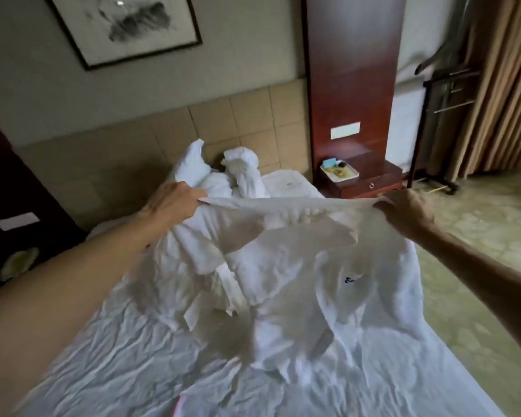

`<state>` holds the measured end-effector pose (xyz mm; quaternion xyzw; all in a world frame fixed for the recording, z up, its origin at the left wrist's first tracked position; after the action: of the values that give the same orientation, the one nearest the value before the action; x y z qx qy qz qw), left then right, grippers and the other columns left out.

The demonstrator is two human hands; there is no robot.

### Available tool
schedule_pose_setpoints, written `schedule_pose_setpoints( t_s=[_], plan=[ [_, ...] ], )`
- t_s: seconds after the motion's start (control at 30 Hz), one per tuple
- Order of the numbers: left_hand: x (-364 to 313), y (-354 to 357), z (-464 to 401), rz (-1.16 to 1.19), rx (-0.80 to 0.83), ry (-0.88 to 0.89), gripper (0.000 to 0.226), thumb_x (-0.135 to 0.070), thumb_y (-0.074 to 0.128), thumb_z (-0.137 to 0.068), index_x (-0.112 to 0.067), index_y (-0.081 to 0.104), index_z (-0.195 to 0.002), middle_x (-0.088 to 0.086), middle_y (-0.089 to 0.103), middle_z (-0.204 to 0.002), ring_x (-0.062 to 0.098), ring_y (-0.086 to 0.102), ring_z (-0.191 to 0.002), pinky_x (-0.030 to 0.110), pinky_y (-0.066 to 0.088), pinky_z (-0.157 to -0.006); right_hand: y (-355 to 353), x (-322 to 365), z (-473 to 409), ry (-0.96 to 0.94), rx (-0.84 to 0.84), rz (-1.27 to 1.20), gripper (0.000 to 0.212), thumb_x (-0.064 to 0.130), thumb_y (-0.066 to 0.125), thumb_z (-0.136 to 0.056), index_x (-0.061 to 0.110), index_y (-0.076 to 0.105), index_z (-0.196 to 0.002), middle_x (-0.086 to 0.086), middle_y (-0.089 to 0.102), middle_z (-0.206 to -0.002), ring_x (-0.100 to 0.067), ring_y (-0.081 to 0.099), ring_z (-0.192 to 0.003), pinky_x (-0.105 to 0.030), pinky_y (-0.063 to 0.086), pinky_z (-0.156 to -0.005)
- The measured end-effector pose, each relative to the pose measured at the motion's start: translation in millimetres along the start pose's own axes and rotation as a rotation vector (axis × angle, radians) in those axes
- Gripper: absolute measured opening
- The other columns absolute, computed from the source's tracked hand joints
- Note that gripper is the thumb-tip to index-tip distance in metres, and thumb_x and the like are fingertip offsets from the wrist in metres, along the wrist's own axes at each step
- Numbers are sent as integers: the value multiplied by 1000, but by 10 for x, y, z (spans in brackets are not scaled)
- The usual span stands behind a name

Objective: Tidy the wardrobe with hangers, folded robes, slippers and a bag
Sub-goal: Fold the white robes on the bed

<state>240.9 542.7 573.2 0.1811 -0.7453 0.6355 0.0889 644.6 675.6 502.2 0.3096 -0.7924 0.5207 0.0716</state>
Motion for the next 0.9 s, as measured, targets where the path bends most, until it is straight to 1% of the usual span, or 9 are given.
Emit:
schedule_pose_setpoints(
  t_s=[0.03,0.13,0.2,0.27,0.33,0.47,0.6,0.77,0.9],
  plan=[
    [179,-268,28,36,-40,-66,25,-10,54,-90,-20,71,-105,20,68,-87,41,65,-78,36,45,-62,-220,180,-154,-20,-42,-15,37,39,59,-86,8,79,-94,-24,74,-94,-43,68,-82,-40,51,-71],
    [642,-1083,156,173,-210,-248,13,-9,57,-89,-15,69,-87,23,67,-83,43,65,-76,40,50,-62,-839,725,-544,-47,-114,-71,27,32,66,-92,9,79,-99,-26,73,-97,-45,67,-86,-43,52,-72],
    [903,-1598,274,223,-307,-355,15,-6,57,-86,-15,67,-80,21,68,-85,42,66,-80,40,51,-65,-1218,1018,-845,-73,-160,-64,38,50,64,-88,16,78,-98,-22,74,-94,-42,67,-85,-41,53,-69],
    [1195,-2042,399,206,-368,-450,15,-9,58,-89,-15,71,-89,19,70,-93,40,67,-88,38,50,-70,-1505,1284,-1174,-223,-163,4,63,75,56,-75,19,77,-94,-14,75,-87,-37,68,-78,-40,56,-67],
    [1476,-2429,533,203,-438,-513,14,-14,59,-91,-14,73,-96,19,71,-98,39,67,-91,38,52,-74,-1746,1589,-1379,-393,-93,154,75,85,52,-65,18,78,-88,-9,74,-81,-32,68,-73,-35,54,-61],
    [1720,-3065,812,162,-537,-551,15,-14,59,-92,-12,73,-97,21,70,-96,41,67,-90,41,54,-76,-2271,2043,-1385,-502,-95,347,74,82,47,-69,19,76,-92,-2,71,-76,-23,64,-65,-27,48,-53],
    [1791,-3479,1026,94,-572,-574,15,-8,60,-89,-12,73,-94,20,70,-93,40,68,-88,41,54,-75,-2613,2264,-1372,-452,-153,365,55,63,60,-86,16,73,-110,-6,72,-93,-27,66,-79,-28,40,-58],
    [1824,-3749,1264,-34,-579,-586,12,-9,60,-91,-8,72,-90,20,66,-86,39,66,-80,41,54,-70,-2907,2363,-1398,-383,-210,320,45,54,64,-90,16,73,-112,-15,71,-104,-36,66,-92,-38,49,-68],
    [1811,-3895,1438,-108,-568,-642,13,-16,65,-91,-7,73,-96,19,67,-89,38,66,-85,38,50,-72,-3130,2341,-1338,-337,-260,195,31,47,67,-90,20,76,-104,-17,71,-98,-38,65,-87,-40,52,-71]
  ],
)
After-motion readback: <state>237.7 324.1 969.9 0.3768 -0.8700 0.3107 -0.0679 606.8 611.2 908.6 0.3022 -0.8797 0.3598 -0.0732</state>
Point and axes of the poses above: each hand's wrist, its own z-axis away from the middle knuckle, its own y-axis out of the palm, x = y × z, the point moved 8 cm from there along -z, towards the middle knuckle
